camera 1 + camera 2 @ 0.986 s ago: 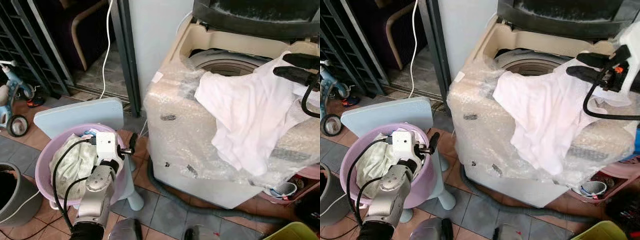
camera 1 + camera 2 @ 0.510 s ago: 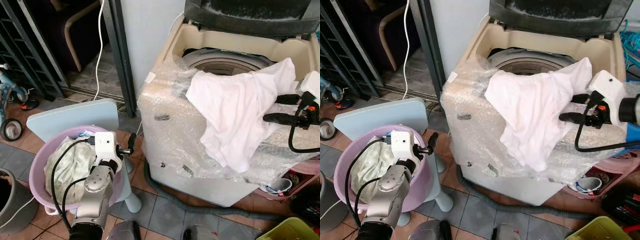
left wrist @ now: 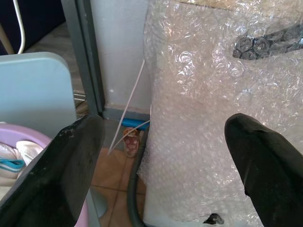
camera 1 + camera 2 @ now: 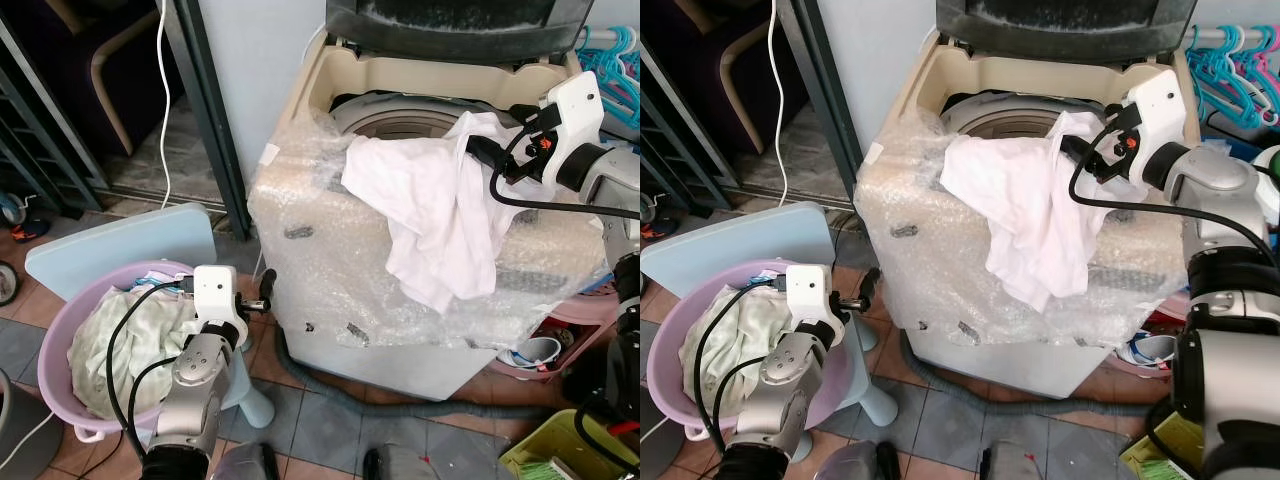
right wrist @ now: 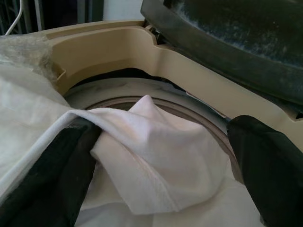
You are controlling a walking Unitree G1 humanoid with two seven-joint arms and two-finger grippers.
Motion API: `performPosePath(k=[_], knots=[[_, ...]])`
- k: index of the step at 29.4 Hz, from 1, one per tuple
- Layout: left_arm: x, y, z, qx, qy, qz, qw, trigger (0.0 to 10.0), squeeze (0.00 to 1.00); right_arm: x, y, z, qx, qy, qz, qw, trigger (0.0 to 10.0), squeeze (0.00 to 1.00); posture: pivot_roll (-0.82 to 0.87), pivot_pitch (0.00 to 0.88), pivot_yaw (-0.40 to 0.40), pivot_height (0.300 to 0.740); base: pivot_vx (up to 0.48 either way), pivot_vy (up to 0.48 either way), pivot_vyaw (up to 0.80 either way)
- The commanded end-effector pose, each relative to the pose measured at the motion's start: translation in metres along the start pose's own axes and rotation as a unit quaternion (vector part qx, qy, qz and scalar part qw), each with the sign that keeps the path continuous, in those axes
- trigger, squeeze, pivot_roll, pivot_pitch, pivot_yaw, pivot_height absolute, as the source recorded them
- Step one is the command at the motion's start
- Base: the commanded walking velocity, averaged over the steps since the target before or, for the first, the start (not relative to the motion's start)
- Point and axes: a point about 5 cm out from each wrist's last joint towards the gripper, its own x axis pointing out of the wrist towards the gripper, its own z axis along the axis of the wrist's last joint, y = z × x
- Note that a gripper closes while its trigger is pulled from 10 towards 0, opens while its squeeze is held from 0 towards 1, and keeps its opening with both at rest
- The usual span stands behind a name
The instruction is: Clothes washing
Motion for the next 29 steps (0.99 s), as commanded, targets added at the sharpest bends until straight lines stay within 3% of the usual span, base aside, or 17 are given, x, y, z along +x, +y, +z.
performPosePath(k=[1, 2, 7, 8, 9, 10, 11, 13, 19, 21, 24, 27, 28, 29], knots=[[0.0, 0.002, 0.0, 0.005, 0.001, 0.005, 1.0, 10.0, 0.0, 0.003, -0.009, 0.018, -0.005, -0.049, -0.054, 0.997, 10.0, 1.0, -0.08, 0.073, 0.054, 0.74, 0.0, 0.0, 0.0], [0.0, 0.002, 0.0, 0.006, 0.001, 0.006, 1.0, 10.0, 0.0, 0.003, -0.012, 0.032, 0.003, -0.085, -0.07, 0.994, 10.0, 1.0, -0.08, 0.072, 0.052, 0.74, 0.0, 0.0, 0.0], [-0.001, 0.003, 0.0, 0.005, 0.002, 0.006, 1.0, 10.0, 0.0, 0.0, -0.009, 0.039, -0.002, -0.095, -0.029, 0.995, 10.0, 1.0, -0.08, 0.072, 0.051, 0.74, 0.0, 0.0, 0.0], [-0.001, 0.002, -0.001, 0.005, 0.003, 0.006, 1.0, 10.0, 0.0, -0.007, -0.004, 0.034, -0.025, -0.079, 0.024, 0.996, 10.0, 0.78, -0.09, 0.071, 0.051, 0.74, 0.0, 0.0, 0.0], [-0.001, 0.002, -0.001, 0.005, 0.004, 0.006, 1.0, 10.0, 0.0, -0.01, -0.002, 0.031, -0.029, -0.07, 0.049, 0.996, 10.0, 0.67, -0.09, 0.072, 0.051, 0.74, 0.0, 0.0, 0.0], [-0.001, 0.002, -0.001, 0.005, 0.004, 0.006, 1.0, 10.0, 0.0, -0.015, 0.0, 0.028, -0.039, -0.064, 0.07, 0.995, 10.0, 0.33, -0.09, 0.073, 0.052, 0.74, 0.0, 0.0, 0.0], [-0.001, 0.002, -0.001, 0.004, 0.004, 0.005, 1.0, 10.0, 0.0, -0.018, 0.001, 0.027, -0.044, -0.06, 0.082, 0.994, 10.0, 0.2, -0.09, 0.073, 0.052, 0.74, 0.0, 0.0, 0.0], [-0.001, 0.002, -0.001, 0.005, 0.004, 0.005, 1.0, 10.0, 0.0, -0.029, -0.002, 0.026, -0.054, -0.055, 0.091, 0.993, 10.0, 0.01, -0.09, 0.075, 0.057, 0.74, 0.0, 0.0, 0.0], [-0.001, 0.003, -0.001, 0.008, 0.006, 0.001, 1.0, 10.0, 0.0, -0.065, -0.015, 0.018, -0.102, 0.036, 0.156, 0.982, 10.0, 0.0, -0.1, 0.078, 0.064, 0.74, 0.0, 0.0, 0.0], [0.0, 0.004, -0.001, 0.009, 0.006, 0.001, 1.0, 10.0, 0.0, -0.083, -0.022, 0.02, -0.098, 0.067, 0.177, 0.977, 10.0, 0.0, -0.1, 0.078, 0.065, 0.74, 0.0, 0.0, 0.0], [0.0, 0.003, -0.001, 0.008, 0.007, 0.0, 1.0, 10.0, 0.0, -0.089, -0.024, 0.025, -0.073, 0.063, 0.188, 0.977, 10.0, 0.0, -0.11, 0.078, 0.066, 0.74, 0.0, 0.0, 0.0], [0.001, 0.0, -0.002, 0.006, 0.007, -0.004, 1.0, 10.0, 0.0, -0.093, -0.005, 0.019, -0.043, 0.075, 0.253, 0.964, 10.0, 0.0, -0.12, 0.076, 0.067, 0.74, 0.0, 0.0, 0.0], [0.001, 0.0, -0.002, 0.006, 0.007, -0.004, 1.0, 10.0, 0.0, -0.093, -0.005, 0.019, -0.043, 0.075, 0.253, 0.964, 10.0, 0.0, -0.12, 0.076, 0.067, 0.74, 0.0, 0.0, 0.0], [0.002, -0.002, -0.002, 0.005, 0.007, -0.005, 1.0, 10.0, 0.0, -0.091, 0.005, 0.01, -0.039, 0.082, 0.263, 0.961, 10.0, 0.0, -0.12, 0.075, 0.068, 0.74, 0.0, 0.0, 0.0]])
